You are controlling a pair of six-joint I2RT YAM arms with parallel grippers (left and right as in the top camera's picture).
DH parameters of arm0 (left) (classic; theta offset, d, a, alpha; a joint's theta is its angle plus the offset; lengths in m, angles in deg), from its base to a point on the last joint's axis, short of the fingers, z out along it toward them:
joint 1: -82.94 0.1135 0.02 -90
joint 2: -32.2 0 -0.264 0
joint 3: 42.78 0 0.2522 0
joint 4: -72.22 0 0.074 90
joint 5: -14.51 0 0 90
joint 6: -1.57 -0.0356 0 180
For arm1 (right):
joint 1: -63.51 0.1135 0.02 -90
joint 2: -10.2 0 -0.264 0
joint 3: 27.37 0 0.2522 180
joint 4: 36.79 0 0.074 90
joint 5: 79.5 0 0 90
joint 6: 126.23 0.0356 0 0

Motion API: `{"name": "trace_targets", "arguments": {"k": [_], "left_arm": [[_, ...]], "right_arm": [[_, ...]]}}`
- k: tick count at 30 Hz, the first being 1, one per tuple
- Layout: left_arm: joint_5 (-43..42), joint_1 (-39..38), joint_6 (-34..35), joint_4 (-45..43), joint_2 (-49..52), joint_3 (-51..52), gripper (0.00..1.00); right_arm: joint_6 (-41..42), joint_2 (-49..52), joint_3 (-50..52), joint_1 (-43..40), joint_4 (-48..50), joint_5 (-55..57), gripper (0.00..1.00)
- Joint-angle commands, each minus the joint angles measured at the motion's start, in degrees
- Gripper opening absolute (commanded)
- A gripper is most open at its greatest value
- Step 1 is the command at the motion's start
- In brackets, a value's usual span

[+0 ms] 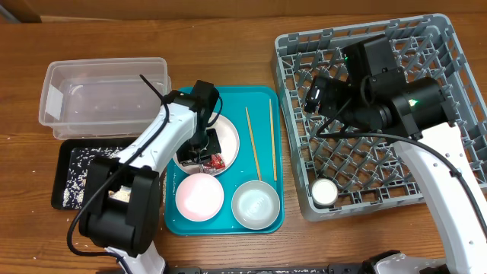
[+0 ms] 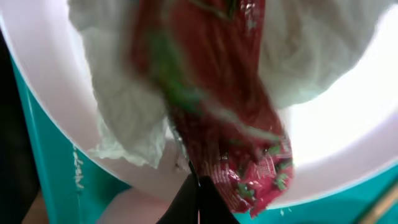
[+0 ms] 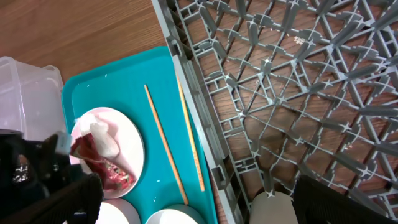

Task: Sort waste into correct bins and load items into the dishwasher
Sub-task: 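Grasp the red wrapper with the left gripper, drop it in clear bin, then pick the tissue off the white plate and drop it in the bin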

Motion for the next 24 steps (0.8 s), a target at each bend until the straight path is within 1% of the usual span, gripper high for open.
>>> {"name": "trace_targets", "arguments": {"k": [1,2,4,6,7,8,9,11,13,14,16,17,18,21,23,24], "left_arm": [[-0.1,0.8,0.2,3.0,-8.0,-7.9,0.04],[1.2,1.6,0.2,4.0,-10.5,-11.0,0.04],[3.7,3.1,0.2,4.1,-13.3,-13.8,0.04],[8.8,5.9,0.2,3.3,-15.1,-15.5,0.04],[9.8,7.3,0.5,2.6,-15.3,-15.7,0.04],[9.9,9.3,0.8,1.2,-15.3,-15.7,0.04],[10.0,12.7,2.2,-0.8,-14.9,-15.7,0.04],[9.9,16.7,5.2,-3.1,-13.8,-15.6,0.04],[8.0,20.5,6.2,-6.3,-11.2,-15.6,0.04],[6.1,21.9,5.9,-7.8,-9.3,-15.6,0.08],[0.7,22.6,2.7,-8.0,-7.8,-15.6,0.41],[-2.1,22.7,0.6,-7.5,-7.6,-15.6,0.54],[-3.5,22.3,-1.6,-6.6,-7.7,-15.8,0.61],[-3.6,19.2,-7.0,-2.5,-8.3,-16.3,0.65],[-2.5,14.4,-15.5,0.8,-7.9,-15.8,0.64],[-0.7,11.6,-18.4,1.2,-7.5,-14.7,0.66]], "right_arm": [[-0.2,0.0,-0.9,0.2,0.2,0.6,1.00],[-0.2,0.0,-0.9,0.2,0.2,0.6,1.00],[-0.2,0.0,-0.9,0.2,0.3,0.6,1.00],[-0.2,0.0,-0.9,0.2,0.3,0.6,1.00],[-0.2,0.0,-0.9,0.2,0.3,0.6,1.00],[-0.2,0.0,-0.9,0.2,0.3,0.6,1.00],[-0.2,0.0,-0.9,0.2,0.3,0.6,1.00],[-0.2,0.0,-0.9,0.2,0.3,0.6,1.00],[-0.2,0.0,-0.9,0.2,0.3,0.6,1.00],[-0.2,0.0,-0.9,0.2,0.3,0.6,1.00],[-0.2,0.0,-0.9,0.2,0.2,0.6,1.00],[-0.2,0.0,-0.9,0.2,0.2,0.6,1.00],[-0.2,0.0,-0.9,0.2,0.2,0.6,1.00],[-0.2,0.0,-0.9,0.2,0.3,0.6,1.00],[-0.2,0.0,-0.9,0.2,0.3,0.6,1.00],[-0.2,0.0,-0.9,0.2,0.3,0.6,1.00]]}}
